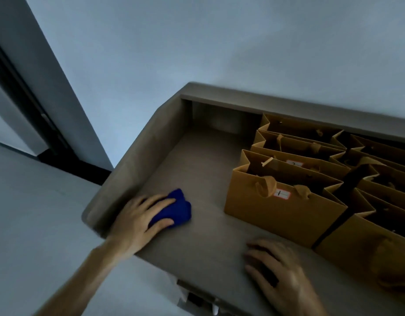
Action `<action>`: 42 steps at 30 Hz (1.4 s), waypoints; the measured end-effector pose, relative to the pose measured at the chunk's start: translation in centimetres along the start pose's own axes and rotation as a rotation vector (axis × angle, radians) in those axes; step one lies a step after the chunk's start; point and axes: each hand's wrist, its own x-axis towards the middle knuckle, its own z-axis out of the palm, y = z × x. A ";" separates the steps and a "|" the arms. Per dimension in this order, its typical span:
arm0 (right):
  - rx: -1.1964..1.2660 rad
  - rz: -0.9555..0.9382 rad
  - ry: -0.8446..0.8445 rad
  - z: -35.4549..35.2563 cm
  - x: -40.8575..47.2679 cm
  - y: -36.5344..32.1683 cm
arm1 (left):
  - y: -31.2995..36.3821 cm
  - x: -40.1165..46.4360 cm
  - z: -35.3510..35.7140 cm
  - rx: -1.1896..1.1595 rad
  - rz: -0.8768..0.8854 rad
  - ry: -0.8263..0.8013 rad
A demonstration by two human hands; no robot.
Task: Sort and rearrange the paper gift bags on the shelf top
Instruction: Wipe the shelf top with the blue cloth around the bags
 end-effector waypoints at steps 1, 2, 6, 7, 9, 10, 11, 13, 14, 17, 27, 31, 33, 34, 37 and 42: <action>-0.033 -0.046 -0.040 0.5 0.3 -0.1 | -0.8 0.6 -0.2 -0.002 -0.069 0.020; -0.049 -0.067 -0.067 1.0 0.5 -0.2 | -1.1 1.2 -0.4 0.001 -0.116 0.031; -0.060 -0.057 -0.107 1.5 1.3 -1.1 | 0.4 4.0 0.4 0.016 -0.153 0.046; -0.061 -0.051 -0.120 1.5 1.3 -1.2 | 0.7 4.8 0.7 0.026 -0.161 0.035; -0.069 -0.044 -0.148 1.4 1.1 -1.3 | 1.3 5.8 1.2 0.049 -0.182 0.025; -0.073 -0.041 -0.155 1.3 1.1 -1.3 | 1.6 6.0 1.4 0.058 -0.182 0.036; -0.074 -0.042 -0.160 1.3 1.1 -1.3 | 1.7 5.8 1.6 0.062 -0.170 0.050; -0.064 -0.050 -0.159 1.3 1.2 -1.3 | 2.2 4.4 1.5 0.042 -0.102 0.059; -0.054 -0.052 -0.154 1.4 1.2 -1.3 | 2.3 3.4 1.3 0.019 -0.056 0.051; -0.050 -0.046 -0.152 1.4 1.2 -1.2 | 3.2 -0.1 0.9 -0.018 0.059 -0.002; -0.037 -0.044 -0.140 1.4 1.5 -1.3 | 3.8 6.5 1.9 0.026 -0.010 -0.017; -0.020 -0.049 -0.124 1.5 1.3 -1.3 | 4.4 12.6 2.3 -0.009 -0.093 -0.035; -0.018 -0.046 -0.125 1.5 1.2 -1.2 | 4.6 12.8 2.3 -0.013 -0.085 -0.038; -0.020 -0.046 -0.125 1.5 1.2 -1.2 | 4.6 12.1 2.3 -0.010 -0.064 -0.033; -0.016 -0.043 -0.134 1.5 1.2 -1.1 | 4.3 8.1 2.0 -0.002 0.027 -0.031; -0.068 -0.053 -0.175 1.8 1.2 -0.7 | 4.6 0.9 1.7 0.007 0.075 0.023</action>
